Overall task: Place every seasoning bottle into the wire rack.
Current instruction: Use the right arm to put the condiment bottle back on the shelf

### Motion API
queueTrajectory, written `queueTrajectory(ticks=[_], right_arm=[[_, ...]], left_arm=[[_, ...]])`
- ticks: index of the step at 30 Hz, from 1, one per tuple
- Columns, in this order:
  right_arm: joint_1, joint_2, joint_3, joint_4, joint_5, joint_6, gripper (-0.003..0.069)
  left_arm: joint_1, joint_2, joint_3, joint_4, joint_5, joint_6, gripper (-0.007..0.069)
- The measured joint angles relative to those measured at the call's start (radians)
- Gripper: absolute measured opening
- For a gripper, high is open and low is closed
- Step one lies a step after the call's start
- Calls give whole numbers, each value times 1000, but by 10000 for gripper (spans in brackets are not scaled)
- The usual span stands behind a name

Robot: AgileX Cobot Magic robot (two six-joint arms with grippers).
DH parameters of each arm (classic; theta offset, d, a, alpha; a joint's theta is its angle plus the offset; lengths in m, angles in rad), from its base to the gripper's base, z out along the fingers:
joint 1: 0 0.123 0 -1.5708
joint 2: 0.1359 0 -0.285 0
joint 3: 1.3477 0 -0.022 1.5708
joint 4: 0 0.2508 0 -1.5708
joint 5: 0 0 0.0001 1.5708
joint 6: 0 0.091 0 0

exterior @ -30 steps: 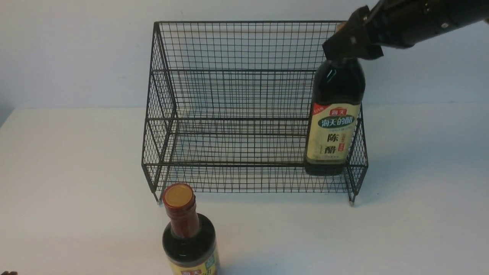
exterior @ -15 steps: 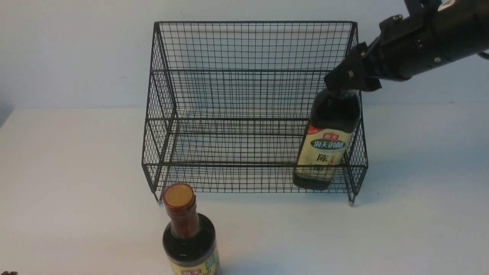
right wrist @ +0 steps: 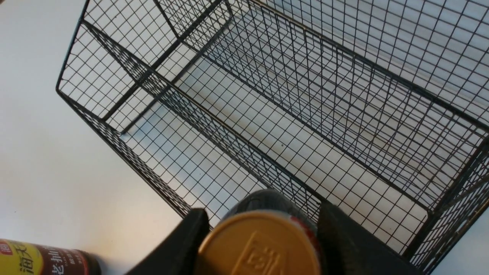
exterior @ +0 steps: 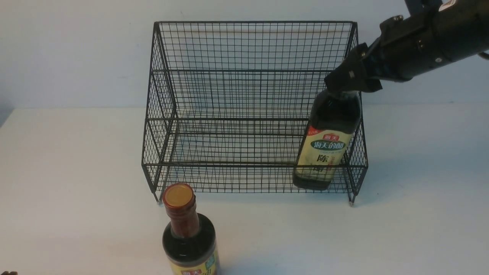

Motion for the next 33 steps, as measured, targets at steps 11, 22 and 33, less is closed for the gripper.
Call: queueTrajectory(ticks=[11, 22, 33], right_arm=[[1, -1, 1, 45, 76, 22, 512], [1, -1, -74, 40, 115, 83, 556], [1, -35, -345, -103, 247, 300, 545]], left_arm=[[0, 0, 0, 0, 0, 0, -5], [0, 0, 0, 0, 0, 0, -5], [0, 0, 0, -1, 0, -1, -5]])
